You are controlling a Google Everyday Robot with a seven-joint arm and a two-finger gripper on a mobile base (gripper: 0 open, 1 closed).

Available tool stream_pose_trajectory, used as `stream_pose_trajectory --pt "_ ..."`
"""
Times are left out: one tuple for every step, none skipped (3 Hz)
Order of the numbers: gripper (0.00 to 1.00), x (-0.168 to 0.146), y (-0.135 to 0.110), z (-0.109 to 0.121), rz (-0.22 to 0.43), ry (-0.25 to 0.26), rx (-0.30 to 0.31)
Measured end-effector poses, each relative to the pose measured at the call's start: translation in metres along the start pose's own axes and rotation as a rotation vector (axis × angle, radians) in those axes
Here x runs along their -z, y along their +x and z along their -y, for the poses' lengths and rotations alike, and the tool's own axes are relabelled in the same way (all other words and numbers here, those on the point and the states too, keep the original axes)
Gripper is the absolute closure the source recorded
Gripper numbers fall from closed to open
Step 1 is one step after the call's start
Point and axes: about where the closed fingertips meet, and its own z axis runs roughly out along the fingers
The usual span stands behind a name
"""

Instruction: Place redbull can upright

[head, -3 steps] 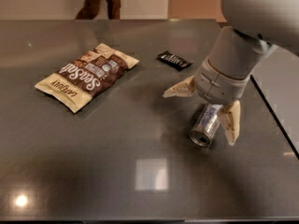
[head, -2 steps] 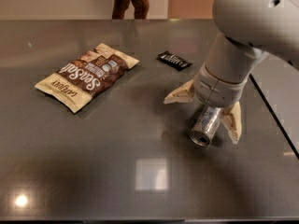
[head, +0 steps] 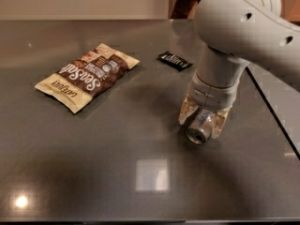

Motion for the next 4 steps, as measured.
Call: stream_pose_trajectory --pt "0.64 0.000 0.006 -0.001 -0.002 -0.045 -0.003" --pt "0.88 0.012 0.013 0.006 0.033 -0.049 -0.080" --pt "1.00 0.037 0.022 0.020 0.111 0.011 -0.235" --pt "1.00 0.066 0.027 0.038 0.245 0.141 -0.439"
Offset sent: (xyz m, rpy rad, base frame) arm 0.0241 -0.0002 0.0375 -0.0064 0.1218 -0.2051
